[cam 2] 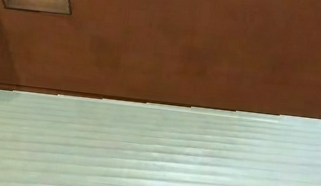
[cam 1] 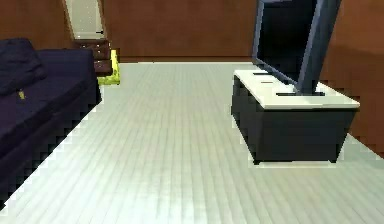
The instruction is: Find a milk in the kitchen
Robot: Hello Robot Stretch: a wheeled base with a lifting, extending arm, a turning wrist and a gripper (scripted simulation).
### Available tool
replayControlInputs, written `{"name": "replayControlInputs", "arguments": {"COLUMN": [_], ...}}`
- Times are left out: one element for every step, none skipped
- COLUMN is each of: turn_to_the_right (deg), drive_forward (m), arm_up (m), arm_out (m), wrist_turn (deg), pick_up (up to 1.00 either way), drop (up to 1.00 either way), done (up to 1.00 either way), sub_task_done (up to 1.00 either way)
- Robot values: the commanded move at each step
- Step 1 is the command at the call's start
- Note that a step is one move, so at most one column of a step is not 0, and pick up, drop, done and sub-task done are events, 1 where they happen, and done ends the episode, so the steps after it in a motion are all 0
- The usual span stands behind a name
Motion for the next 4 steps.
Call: {"name": "replayControlInputs", "arguments": {"turn_to_the_right": [0.0,0.0,0.0,-6.0], "drive_forward": [1.0,1.0,1.0,0.0], "arm_up": [0.0,0.0,0.0,0.0], "arm_out": [0.0,0.0,0.0,0.0], "wrist_turn": [0.0,0.0,0.0,0.0], "pick_up": [0.0,0.0,0.0,0.0], "drop": [0.0,0.0,0.0,0.0], "done": [0.0,0.0,0.0,0.0], "sub_task_done": [0.0,0.0,0.0,0.0]}}
